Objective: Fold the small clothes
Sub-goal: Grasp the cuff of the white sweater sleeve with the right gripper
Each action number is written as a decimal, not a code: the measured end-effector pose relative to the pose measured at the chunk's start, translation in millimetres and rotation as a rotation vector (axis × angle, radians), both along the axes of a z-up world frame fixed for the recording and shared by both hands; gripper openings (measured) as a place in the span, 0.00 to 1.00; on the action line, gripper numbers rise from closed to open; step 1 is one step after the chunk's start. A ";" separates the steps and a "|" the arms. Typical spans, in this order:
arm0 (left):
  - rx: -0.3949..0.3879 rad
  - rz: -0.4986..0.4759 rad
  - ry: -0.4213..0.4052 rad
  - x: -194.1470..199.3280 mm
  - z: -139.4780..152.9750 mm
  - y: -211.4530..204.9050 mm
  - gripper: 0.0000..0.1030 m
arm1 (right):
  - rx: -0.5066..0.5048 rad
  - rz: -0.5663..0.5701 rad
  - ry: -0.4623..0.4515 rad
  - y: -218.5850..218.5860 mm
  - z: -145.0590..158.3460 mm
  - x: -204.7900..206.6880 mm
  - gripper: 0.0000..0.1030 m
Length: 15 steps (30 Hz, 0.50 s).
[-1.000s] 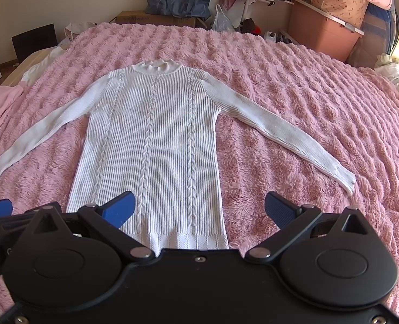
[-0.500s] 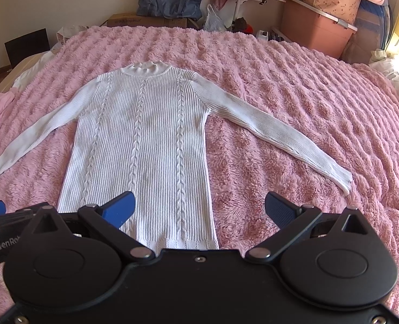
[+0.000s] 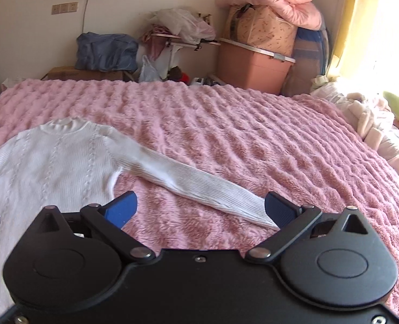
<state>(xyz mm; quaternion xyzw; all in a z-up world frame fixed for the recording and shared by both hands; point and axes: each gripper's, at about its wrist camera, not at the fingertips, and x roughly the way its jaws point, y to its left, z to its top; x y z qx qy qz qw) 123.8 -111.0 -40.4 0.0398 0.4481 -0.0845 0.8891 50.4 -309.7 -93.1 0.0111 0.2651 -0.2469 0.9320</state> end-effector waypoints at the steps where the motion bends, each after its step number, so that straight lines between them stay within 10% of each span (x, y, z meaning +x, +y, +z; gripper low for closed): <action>1: -0.020 -0.021 -0.004 12.3 -2.4 -11.3 0.70 | 0.027 -0.023 -0.012 -11.1 -2.0 1.3 0.95; 5: -0.050 -0.105 -0.011 55.9 -15.9 -57.4 0.70 | 0.161 -0.146 -0.020 -63.7 -26.0 15.0 0.65; 15: -0.096 -0.207 -0.012 140.7 -60.5 -144.2 0.70 | 0.416 -0.500 -0.140 -161.5 -106.7 35.1 0.47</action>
